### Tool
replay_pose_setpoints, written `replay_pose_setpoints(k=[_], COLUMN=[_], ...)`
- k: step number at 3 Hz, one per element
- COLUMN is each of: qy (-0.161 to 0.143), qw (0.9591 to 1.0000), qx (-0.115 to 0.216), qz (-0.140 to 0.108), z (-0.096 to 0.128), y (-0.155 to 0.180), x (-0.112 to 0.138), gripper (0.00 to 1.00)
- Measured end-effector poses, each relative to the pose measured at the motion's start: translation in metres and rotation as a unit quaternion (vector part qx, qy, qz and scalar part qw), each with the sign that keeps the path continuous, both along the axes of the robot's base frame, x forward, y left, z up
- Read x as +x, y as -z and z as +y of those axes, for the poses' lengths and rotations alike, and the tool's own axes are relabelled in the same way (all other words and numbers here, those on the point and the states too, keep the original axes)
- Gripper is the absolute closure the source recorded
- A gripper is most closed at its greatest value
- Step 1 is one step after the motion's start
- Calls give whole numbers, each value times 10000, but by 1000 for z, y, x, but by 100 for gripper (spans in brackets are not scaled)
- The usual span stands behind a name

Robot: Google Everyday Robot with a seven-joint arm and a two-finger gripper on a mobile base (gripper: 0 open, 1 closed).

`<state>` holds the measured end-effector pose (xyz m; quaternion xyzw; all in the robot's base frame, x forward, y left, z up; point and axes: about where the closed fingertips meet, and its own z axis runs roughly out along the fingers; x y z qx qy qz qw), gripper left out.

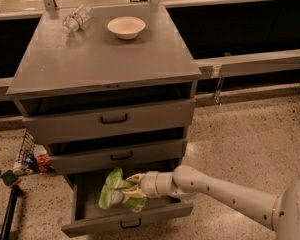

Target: Pick green rice chip bag from bottom drawer and place on counter

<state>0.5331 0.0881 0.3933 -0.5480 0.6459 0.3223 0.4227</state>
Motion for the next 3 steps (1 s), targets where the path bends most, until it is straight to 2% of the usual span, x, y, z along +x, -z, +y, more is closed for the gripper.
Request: replay_pose_setpoints(k=[1, 2, 3], qy=[-335, -630, -930], qw=[9981, 9945, 9911], qx=[504, 824, 929], qz=[76, 123, 204], z=[-21, -38, -38], y=[-41, -60, -67], x=[-7, 8, -4], gripper=[100, 100, 100])
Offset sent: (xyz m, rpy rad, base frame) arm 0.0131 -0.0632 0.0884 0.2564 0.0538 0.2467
